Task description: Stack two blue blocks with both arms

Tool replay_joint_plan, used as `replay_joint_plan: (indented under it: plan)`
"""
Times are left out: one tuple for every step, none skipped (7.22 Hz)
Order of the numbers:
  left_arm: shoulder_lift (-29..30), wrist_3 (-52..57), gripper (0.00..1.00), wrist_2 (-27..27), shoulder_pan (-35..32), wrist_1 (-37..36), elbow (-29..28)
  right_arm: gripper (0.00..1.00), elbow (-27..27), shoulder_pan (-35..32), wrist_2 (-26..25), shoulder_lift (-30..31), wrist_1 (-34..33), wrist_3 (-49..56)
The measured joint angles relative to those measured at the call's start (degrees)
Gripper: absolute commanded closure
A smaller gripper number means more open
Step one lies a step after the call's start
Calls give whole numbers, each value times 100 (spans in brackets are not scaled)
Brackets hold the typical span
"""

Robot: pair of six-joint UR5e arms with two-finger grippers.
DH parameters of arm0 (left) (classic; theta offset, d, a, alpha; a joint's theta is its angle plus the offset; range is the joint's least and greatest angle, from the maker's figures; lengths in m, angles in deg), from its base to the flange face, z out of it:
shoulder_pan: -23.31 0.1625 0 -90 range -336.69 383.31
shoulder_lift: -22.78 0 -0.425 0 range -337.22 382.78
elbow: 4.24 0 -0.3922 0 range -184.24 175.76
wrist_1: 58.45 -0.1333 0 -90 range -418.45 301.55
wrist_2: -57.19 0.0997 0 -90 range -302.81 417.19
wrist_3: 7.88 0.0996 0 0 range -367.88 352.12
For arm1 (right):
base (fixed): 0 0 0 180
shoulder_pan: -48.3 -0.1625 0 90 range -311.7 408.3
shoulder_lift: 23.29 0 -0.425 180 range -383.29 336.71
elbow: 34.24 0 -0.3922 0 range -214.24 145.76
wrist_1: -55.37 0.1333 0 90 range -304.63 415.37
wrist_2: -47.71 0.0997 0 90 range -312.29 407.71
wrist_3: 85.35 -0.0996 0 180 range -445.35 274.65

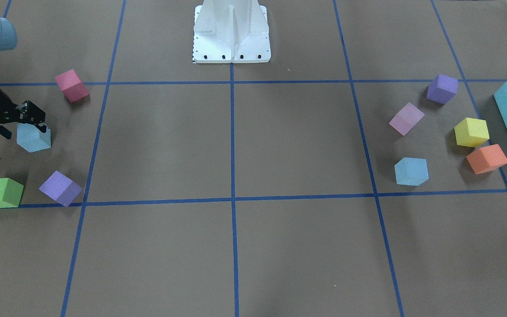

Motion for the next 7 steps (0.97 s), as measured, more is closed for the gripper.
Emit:
replay_joint_plan:
  plan:
    - [0, -2, 2, 0, 0, 0, -2, 0, 1, 37, -43, 44, 11, 34]
    - [0, -5, 2, 0, 0, 0, -6, 0, 1, 77, -95, 93, 42, 84]
    - [0, -8, 2, 0, 0, 0, -7, 0, 2, 110, -126, 147, 77, 154]
    - [0, -11, 2, 0, 0, 0, -8, 0, 1, 143, -147, 191, 101, 212]
    - [0, -15, 2, 0, 0, 0, -9, 0, -10, 197, -185, 207, 109, 235]
    - [0, -15, 2, 0, 1, 0, -9, 0, -25, 261, -235, 206, 113, 240]
    - [0, -12, 2, 0, 3, 0, -9, 0, -38, 308, -262, 193, 114, 242]
